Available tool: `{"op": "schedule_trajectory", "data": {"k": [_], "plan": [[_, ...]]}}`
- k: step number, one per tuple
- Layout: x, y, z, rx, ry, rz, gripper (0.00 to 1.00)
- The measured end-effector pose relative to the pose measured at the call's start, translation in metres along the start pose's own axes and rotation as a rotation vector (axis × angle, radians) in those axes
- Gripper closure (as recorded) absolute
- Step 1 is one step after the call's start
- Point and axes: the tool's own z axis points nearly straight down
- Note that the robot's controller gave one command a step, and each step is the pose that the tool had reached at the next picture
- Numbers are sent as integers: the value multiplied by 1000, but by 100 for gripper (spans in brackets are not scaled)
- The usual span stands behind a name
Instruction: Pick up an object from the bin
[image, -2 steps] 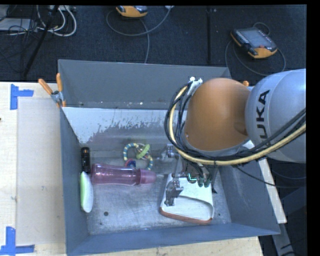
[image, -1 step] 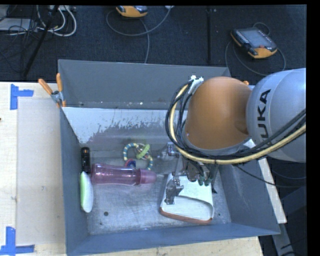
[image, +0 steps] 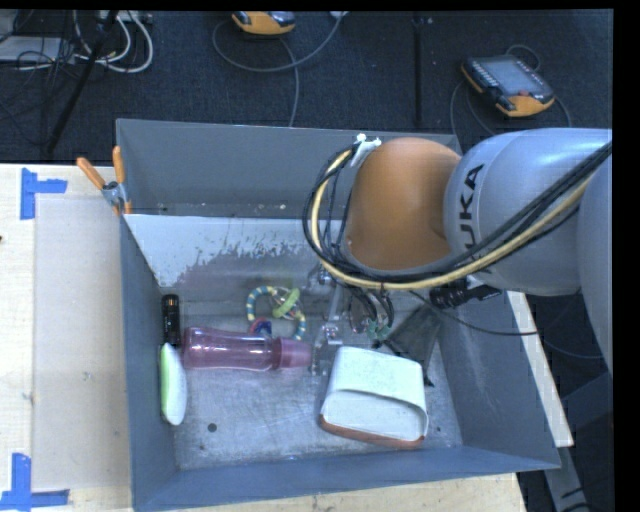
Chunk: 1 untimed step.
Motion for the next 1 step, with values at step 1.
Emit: {"op": "schedule_trajectory", "data": {"k": [1], "plan": [[-11, 24, 18, 2, 10, -156, 0]]}}
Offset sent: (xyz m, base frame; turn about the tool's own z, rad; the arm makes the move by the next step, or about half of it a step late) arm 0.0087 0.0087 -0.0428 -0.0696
